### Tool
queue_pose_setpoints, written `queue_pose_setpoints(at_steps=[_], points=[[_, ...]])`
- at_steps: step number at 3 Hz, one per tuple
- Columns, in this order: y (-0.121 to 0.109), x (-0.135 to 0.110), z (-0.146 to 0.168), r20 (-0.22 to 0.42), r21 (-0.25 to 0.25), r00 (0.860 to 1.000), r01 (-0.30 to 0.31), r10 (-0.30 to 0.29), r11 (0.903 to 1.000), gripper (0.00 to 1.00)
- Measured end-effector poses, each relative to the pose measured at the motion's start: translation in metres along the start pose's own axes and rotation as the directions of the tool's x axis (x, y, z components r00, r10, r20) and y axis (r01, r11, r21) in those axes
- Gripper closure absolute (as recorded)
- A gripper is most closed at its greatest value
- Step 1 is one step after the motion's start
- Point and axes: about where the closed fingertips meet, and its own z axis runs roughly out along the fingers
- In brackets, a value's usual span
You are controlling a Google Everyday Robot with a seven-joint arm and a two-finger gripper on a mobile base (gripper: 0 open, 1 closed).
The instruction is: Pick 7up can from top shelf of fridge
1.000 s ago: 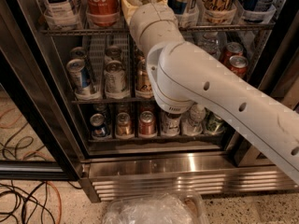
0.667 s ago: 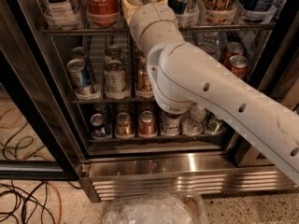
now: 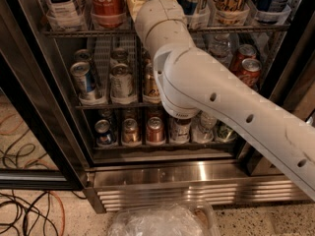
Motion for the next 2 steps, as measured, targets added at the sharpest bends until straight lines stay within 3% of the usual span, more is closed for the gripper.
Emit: queue_pose_setpoints(at_steps=[2], points=[[-0.0032, -0.0087, -0.0047, 0.055, 0.016, 0.998, 0.015, -0.015, 0.9998, 1.00]])
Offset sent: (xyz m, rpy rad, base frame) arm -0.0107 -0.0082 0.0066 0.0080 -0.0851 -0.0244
